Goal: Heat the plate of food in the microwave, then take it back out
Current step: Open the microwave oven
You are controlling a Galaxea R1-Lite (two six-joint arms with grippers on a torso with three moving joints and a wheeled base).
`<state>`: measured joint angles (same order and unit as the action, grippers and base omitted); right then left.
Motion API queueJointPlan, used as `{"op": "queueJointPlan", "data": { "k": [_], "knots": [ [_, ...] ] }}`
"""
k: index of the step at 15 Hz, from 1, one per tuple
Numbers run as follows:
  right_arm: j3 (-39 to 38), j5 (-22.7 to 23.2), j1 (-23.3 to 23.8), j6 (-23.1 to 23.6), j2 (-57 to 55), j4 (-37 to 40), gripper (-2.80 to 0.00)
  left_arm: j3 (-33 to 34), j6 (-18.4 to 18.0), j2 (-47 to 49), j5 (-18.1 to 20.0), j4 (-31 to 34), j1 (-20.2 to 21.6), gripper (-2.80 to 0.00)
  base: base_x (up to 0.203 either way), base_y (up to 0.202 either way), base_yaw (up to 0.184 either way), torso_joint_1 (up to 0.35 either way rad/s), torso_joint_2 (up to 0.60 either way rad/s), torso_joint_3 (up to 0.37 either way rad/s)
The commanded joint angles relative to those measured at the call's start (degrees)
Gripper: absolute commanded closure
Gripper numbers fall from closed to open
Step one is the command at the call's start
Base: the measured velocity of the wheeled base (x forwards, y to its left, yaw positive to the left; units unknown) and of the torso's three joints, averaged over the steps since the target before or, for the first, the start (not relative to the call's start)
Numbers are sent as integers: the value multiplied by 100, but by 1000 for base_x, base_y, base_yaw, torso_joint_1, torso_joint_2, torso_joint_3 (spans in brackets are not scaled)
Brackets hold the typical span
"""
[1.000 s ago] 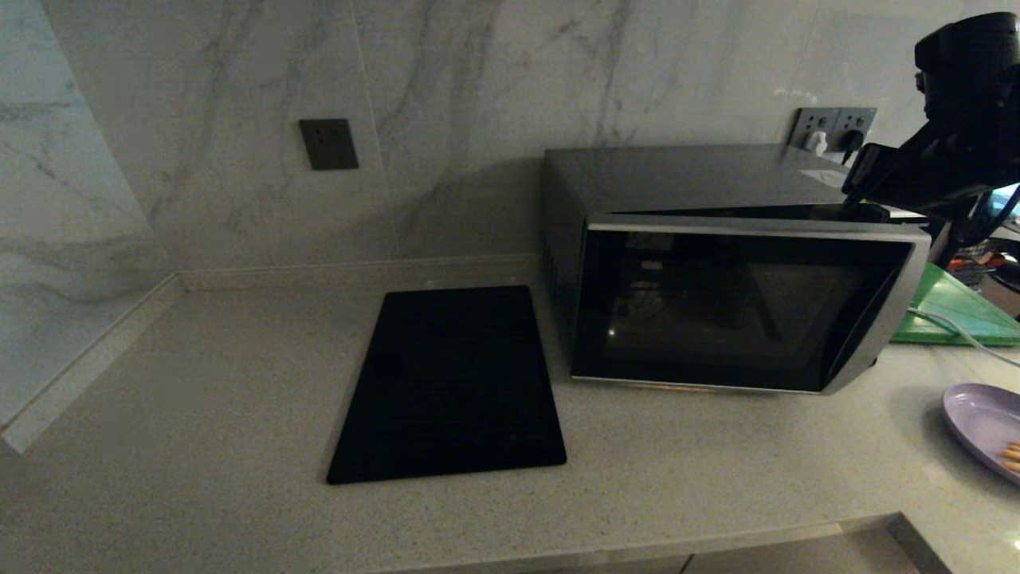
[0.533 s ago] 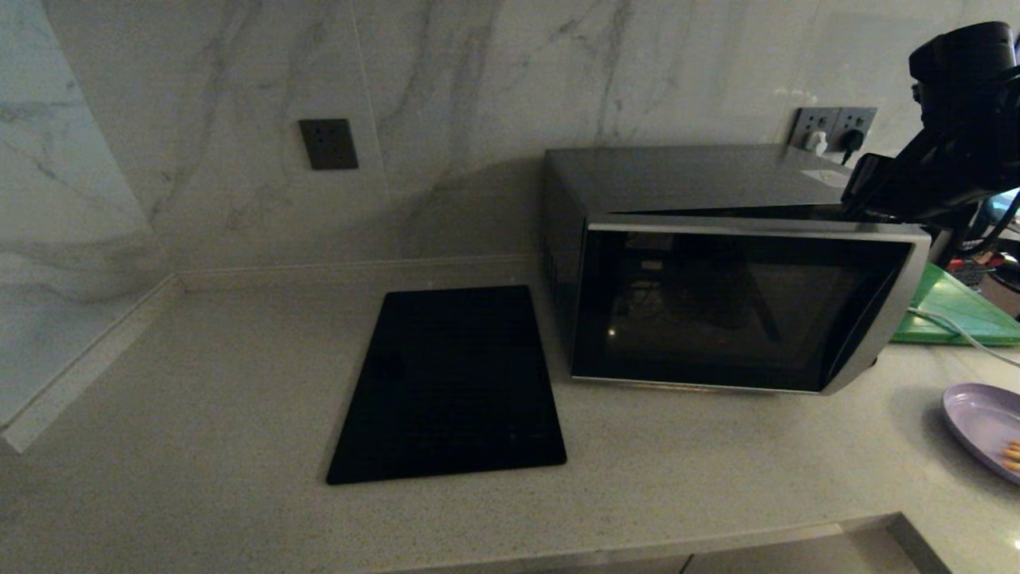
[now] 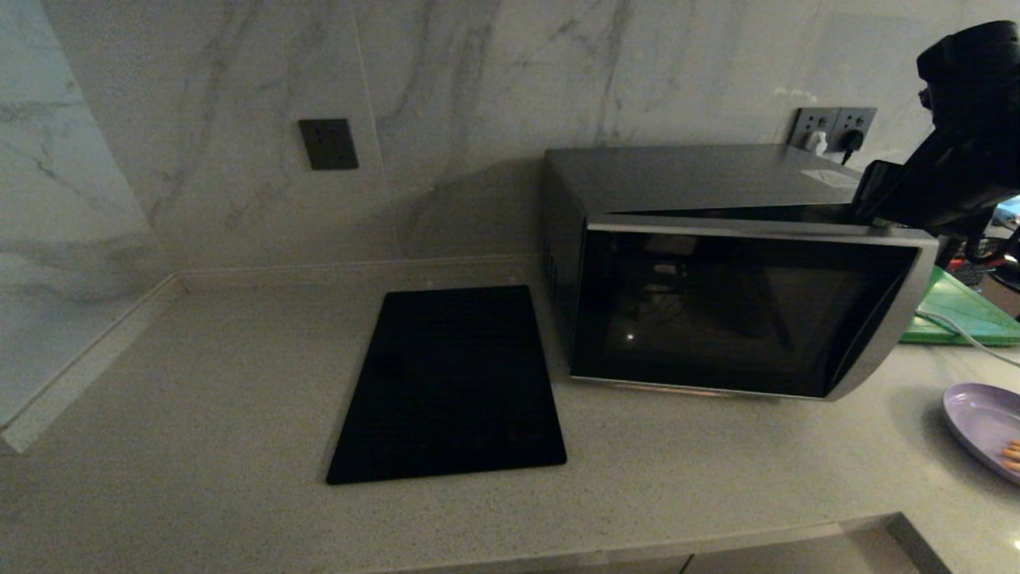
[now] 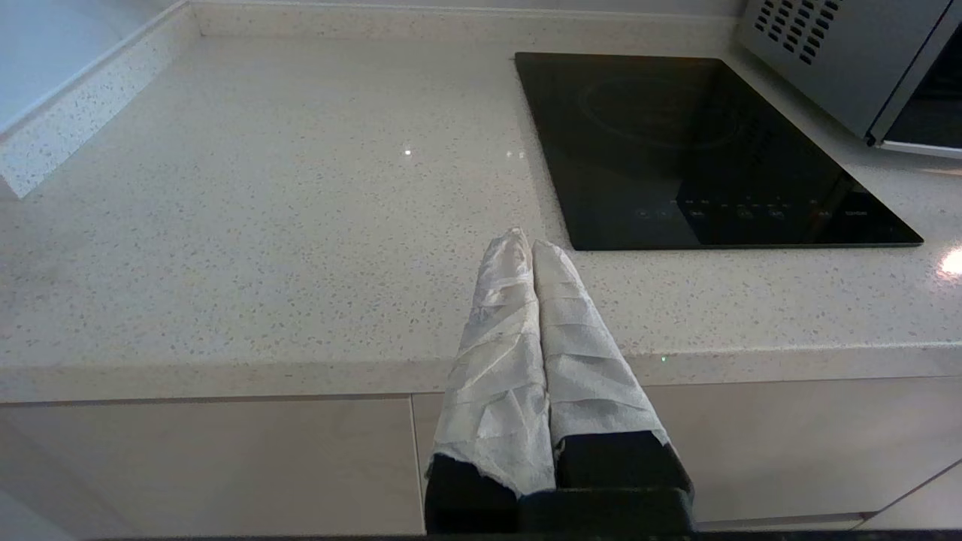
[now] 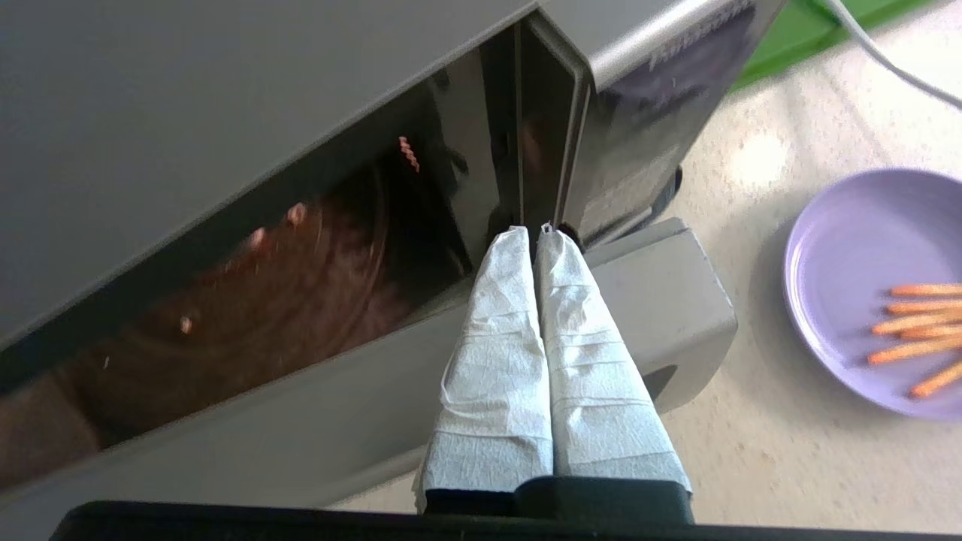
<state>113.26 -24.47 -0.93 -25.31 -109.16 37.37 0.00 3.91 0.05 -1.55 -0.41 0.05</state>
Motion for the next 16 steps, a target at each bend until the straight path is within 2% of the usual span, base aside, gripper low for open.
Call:
{"op": "queueJointPlan", "data": {
  "k": [1, 4, 6, 8, 12, 16],
  "knots": [
    [-42, 3, -4, -24, 160, 209, 0, 0, 4, 4, -3, -2, 4, 0, 0, 0, 0, 0, 0, 0],
    [-246, 41, -4, -131, 349, 425, 0, 0, 4, 4, -3, -2, -1, 0, 0, 0, 0, 0, 0, 0],
    [-470, 370, 4, -140, 570, 569, 0, 0, 4, 4, -3, -2, 3, 0, 0, 0, 0, 0, 0, 0],
    [-636, 473, -3, -152, 732, 799, 0, 0, 4, 4, -3, -2, -4, 0, 0, 0, 0, 0, 0, 0],
    [-1115, 814, -4, -150, 1080, 826, 0, -2, 4, 4, -3, -2, 4, 0, 0, 0, 0, 0, 0, 0],
    [-1402, 933, -61, -155, 1390, 900, 0, 0, 4, 4, -3, -2, 1, 0, 0, 0, 0, 0, 0, 0]
  ]
}}
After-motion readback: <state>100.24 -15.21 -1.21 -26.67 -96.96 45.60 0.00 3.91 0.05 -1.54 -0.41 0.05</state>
